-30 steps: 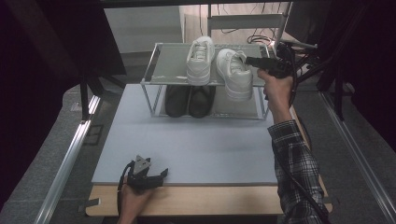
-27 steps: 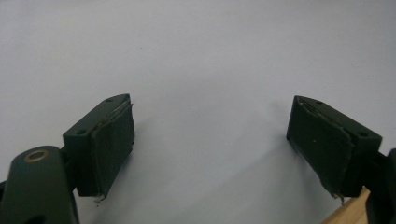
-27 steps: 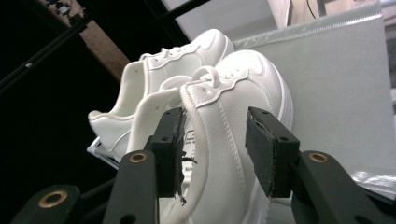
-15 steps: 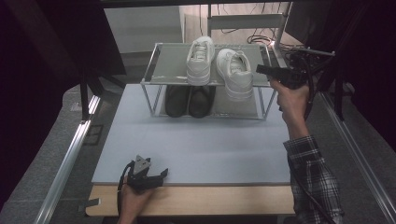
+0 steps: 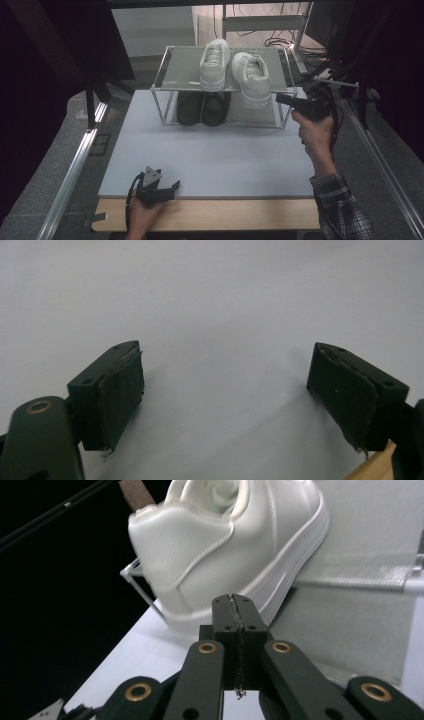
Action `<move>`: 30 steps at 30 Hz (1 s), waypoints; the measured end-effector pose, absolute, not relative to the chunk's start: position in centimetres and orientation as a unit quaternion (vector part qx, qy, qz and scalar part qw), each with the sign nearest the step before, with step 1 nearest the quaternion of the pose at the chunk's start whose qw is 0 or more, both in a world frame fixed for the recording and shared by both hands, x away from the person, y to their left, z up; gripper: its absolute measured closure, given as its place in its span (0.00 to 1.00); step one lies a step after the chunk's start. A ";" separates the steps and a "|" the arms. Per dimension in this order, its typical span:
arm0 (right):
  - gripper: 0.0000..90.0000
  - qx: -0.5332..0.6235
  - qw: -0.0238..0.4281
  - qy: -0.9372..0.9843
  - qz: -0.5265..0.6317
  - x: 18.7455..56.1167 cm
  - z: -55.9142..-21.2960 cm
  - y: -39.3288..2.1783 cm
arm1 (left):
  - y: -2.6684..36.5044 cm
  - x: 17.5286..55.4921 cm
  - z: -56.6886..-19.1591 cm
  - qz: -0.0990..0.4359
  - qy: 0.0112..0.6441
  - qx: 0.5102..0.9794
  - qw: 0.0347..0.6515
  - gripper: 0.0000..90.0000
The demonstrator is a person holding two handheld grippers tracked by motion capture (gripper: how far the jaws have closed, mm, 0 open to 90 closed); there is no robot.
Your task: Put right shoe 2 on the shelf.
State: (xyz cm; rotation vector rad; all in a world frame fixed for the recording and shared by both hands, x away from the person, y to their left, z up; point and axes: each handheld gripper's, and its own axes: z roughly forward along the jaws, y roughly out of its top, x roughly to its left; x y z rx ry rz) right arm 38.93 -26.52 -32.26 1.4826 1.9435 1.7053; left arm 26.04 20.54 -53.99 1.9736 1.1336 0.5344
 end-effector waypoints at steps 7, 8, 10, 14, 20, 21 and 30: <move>0.99 0.484 0.067 0.662 0.568 38.1 -34.2 -26.0 | 20.6 26.0 -54.0 0.210 0.446 0.778 0.391 0.17; 0.99 0.482 0.062 0.664 0.568 38.2 -34.4 -25.9 | 20.6 26.0 -54.0 0.210 0.445 0.778 0.390 0.17; 0.99 0.482 0.065 0.668 0.564 38.2 -34.8 -25.6 | 20.6 26.0 -54.0 0.210 0.446 0.777 0.390 0.17; 0.99 0.482 0.063 0.672 0.559 38.6 -35.1 -25.2 | 20.6 26.0 -54.0 0.210 0.446 0.777 0.390 0.17; 0.99 0.484 0.053 0.671 0.560 39.2 -35.5 -24.6 | 20.6 26.0 -54.0 0.209 0.446 0.778 0.390 0.17; 0.99 0.485 0.051 0.668 0.563 39.3 -35.5 -24.7 | 20.5 26.0 -54.0 0.210 0.446 0.777 0.390 0.17; 0.99 0.489 0.056 0.668 0.558 40.3 -35.6 -23.6 | 20.6 26.0 -54.0 0.209 0.447 0.777 0.390 0.17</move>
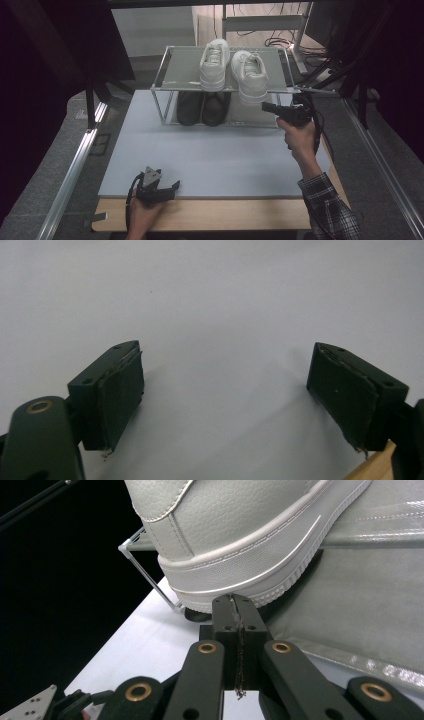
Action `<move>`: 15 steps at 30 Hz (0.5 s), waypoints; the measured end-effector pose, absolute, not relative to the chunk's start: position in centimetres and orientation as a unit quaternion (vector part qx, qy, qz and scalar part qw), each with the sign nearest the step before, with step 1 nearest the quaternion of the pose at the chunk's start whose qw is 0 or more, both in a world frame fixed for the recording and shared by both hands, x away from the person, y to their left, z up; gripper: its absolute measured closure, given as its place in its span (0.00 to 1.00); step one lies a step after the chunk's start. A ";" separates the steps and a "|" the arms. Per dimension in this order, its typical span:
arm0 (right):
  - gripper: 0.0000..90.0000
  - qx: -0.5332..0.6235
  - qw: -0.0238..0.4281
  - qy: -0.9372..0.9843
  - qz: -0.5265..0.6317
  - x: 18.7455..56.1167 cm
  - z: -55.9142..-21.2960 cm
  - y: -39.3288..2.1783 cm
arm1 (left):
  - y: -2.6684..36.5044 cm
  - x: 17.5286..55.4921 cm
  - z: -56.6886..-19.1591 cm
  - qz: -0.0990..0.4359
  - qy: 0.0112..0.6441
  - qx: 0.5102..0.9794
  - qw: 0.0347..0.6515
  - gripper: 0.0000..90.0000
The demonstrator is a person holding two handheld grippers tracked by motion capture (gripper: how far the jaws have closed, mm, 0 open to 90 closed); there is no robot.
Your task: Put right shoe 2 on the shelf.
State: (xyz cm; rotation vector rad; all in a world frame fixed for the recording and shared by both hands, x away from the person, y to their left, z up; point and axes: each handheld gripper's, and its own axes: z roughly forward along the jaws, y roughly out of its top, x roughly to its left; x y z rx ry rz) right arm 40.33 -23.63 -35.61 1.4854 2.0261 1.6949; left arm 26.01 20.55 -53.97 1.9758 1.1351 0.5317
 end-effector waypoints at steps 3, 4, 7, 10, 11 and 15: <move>0.99 0.491 0.055 0.666 0.558 40.8 -35.7 -23.2 | 20.5 26.0 -54.0 0.210 0.447 0.777 0.390 0.17; 0.99 0.492 0.055 0.666 0.558 40.9 -35.7 -23.0 | 20.5 26.0 -54.0 0.210 0.447 0.777 0.390 0.17; 0.99 0.491 0.055 0.667 0.558 41.2 -35.8 -22.5 | 20.5 26.0 -54.0 0.210 0.447 0.777 0.390 0.17; 0.99 0.492 0.052 0.665 0.559 41.6 -35.8 -22.1 | 20.5 26.0 -54.0 0.210 0.447 0.778 0.390 0.17; 0.99 0.492 0.054 0.666 0.558 41.7 -35.8 -22.0 | 20.5 26.0 -54.0 0.210 0.447 0.778 0.390 0.17; 0.99 0.494 0.057 0.666 0.556 42.2 -35.8 -21.3 | 20.5 26.0 -54.0 0.210 0.447 0.778 0.390 0.17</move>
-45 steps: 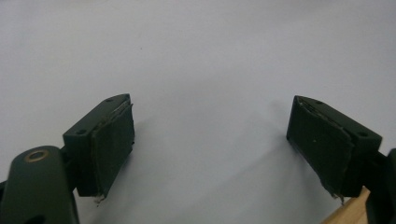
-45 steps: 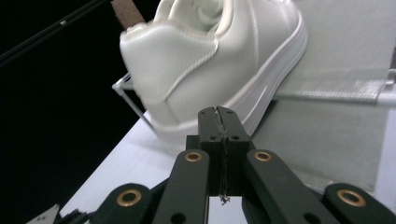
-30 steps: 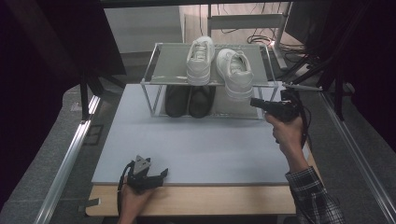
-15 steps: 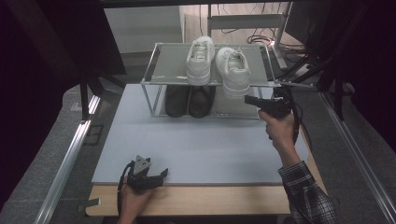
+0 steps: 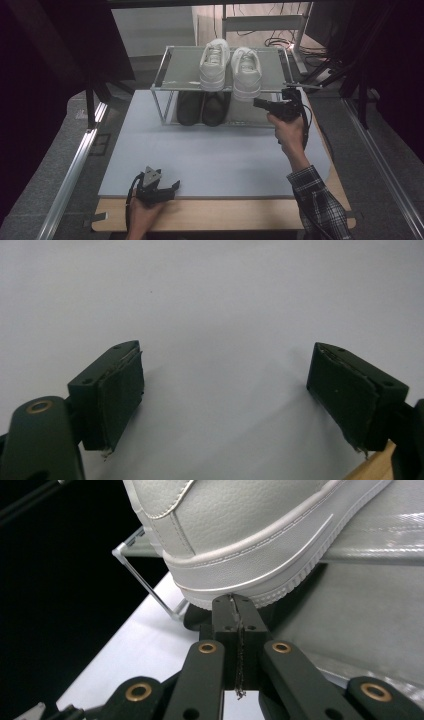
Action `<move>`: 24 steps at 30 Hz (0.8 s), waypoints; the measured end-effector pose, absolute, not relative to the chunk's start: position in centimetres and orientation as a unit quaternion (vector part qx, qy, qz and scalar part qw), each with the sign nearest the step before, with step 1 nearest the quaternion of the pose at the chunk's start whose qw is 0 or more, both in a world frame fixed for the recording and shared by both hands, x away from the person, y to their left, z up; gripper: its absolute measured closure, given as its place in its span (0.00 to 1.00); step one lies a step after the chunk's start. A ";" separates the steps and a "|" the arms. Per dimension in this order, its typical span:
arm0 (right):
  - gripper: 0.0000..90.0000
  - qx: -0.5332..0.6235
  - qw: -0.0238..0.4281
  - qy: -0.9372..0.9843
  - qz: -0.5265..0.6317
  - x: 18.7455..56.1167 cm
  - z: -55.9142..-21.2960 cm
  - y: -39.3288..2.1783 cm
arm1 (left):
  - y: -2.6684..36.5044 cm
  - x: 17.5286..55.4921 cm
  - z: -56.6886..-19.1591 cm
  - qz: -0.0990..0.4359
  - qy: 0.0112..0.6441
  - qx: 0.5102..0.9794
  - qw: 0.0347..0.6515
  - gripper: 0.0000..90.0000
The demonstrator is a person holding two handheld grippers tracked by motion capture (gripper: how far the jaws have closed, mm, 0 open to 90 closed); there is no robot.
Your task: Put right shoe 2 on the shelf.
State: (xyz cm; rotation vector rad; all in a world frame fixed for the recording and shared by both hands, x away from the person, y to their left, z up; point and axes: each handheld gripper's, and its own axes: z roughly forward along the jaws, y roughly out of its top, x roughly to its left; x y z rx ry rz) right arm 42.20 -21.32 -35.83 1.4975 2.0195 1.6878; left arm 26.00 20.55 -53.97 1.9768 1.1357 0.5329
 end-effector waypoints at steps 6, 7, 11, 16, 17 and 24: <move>0.99 0.501 0.054 0.659 0.558 43.4 -36.2 -20.4 | 20.5 26.0 -54.0 0.210 0.447 0.778 0.390 0.17; 0.99 0.502 0.054 0.658 0.558 43.6 -36.2 -20.2 | 20.5 26.0 -54.0 0.209 0.447 0.777 0.390 0.17; 0.99 0.507 0.053 0.655 0.558 44.3 -36.3 -19.6 | 20.5 26.0 -54.0 0.210 0.447 0.778 0.390 0.17; 0.99 0.512 0.052 0.651 0.558 45.0 -36.4 -19.1 | 20.5 26.0 -54.0 0.209 0.447 0.777 0.390 0.17; 0.99 0.513 0.053 0.650 0.559 45.1 -36.4 -19.0 | 20.5 26.0 -54.0 0.209 0.447 0.777 0.390 0.17; 0.99 0.518 0.044 0.643 0.563 45.8 -36.6 -18.1 | 20.5 26.0 -54.0 0.209 0.447 0.777 0.390 0.17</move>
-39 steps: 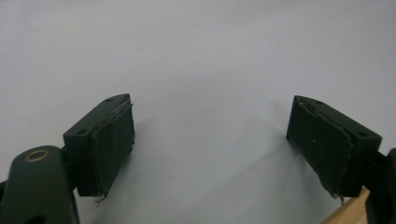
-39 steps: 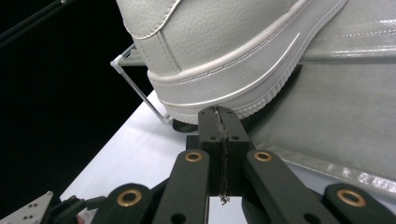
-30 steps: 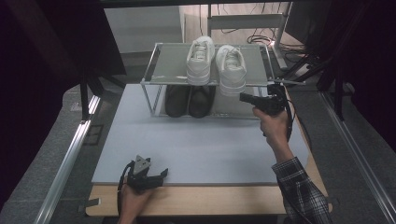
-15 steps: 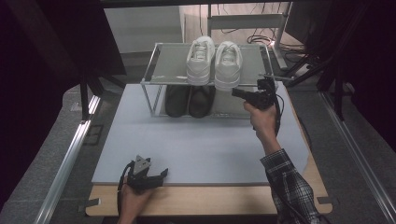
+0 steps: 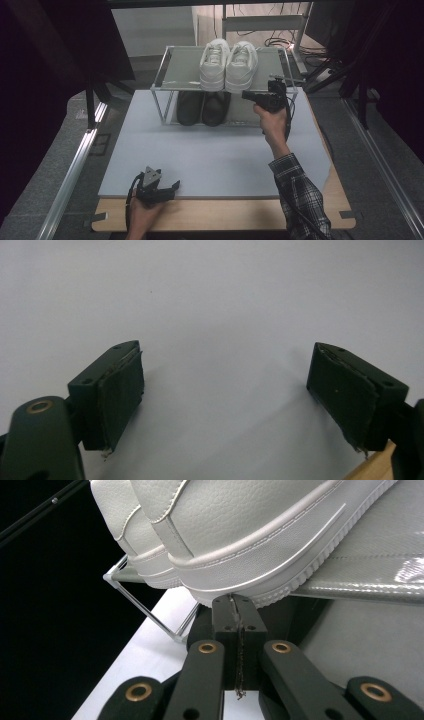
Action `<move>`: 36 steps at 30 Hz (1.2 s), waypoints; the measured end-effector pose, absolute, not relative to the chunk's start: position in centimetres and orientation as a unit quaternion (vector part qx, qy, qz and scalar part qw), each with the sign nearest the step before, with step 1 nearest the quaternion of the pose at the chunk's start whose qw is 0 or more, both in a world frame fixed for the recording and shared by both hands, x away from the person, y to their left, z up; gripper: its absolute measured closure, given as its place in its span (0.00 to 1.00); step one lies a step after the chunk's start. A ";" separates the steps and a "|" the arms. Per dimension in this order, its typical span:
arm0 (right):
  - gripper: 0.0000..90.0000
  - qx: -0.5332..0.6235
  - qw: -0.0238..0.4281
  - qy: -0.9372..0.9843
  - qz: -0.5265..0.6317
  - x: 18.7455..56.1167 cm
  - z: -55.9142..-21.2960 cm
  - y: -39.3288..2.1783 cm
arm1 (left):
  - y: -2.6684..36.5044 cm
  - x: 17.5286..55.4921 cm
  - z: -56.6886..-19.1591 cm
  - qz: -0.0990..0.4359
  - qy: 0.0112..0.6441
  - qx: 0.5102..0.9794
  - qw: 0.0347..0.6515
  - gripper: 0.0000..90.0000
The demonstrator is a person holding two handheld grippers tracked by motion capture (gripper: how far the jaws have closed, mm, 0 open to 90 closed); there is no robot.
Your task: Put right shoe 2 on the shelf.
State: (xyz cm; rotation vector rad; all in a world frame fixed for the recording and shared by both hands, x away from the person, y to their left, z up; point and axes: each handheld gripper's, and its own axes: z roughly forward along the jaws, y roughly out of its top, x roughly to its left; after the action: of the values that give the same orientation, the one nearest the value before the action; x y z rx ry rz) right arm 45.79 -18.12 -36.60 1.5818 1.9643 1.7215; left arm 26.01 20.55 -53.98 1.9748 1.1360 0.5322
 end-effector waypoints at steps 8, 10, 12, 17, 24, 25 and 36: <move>0.99 0.519 0.054 0.643 0.560 45.9 -36.5 -18.1 | 20.5 26.0 -54.0 0.210 0.447 0.777 0.390 0.17; 0.99 0.523 0.056 0.642 0.558 46.0 -36.4 -18.2 | 20.5 26.0 -54.0 0.210 0.447 0.777 0.390 0.17; 0.99 0.529 0.063 0.638 0.555 46.1 -36.5 -18.4 | 20.6 26.0 -54.0 0.209 0.447 0.777 0.390 0.17; 0.99 0.534 0.058 0.632 0.559 46.4 -36.6 -18.4 | 20.5 26.0 -54.0 0.210 0.447 0.777 0.390 0.17; 0.99 0.532 0.053 0.633 0.559 46.5 -36.7 -18.3 | 20.5 26.0 -54.0 0.210 0.447 0.777 0.390 0.17; 0.99 0.532 0.053 0.634 0.559 46.5 -36.7 -18.3 | 20.5 26.0 -54.0 0.210 0.447 0.777 0.390 0.17; 0.95 0.530 0.052 0.635 0.560 46.2 -36.5 -18.8 | 20.5 26.0 -54.0 0.209 0.447 0.777 0.390 0.17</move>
State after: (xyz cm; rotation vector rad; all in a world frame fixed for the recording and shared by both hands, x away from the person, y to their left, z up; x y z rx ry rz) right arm 46.23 -18.76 -36.49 1.6111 1.9306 1.7032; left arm 26.00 20.55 -53.97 1.9761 1.1360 0.5321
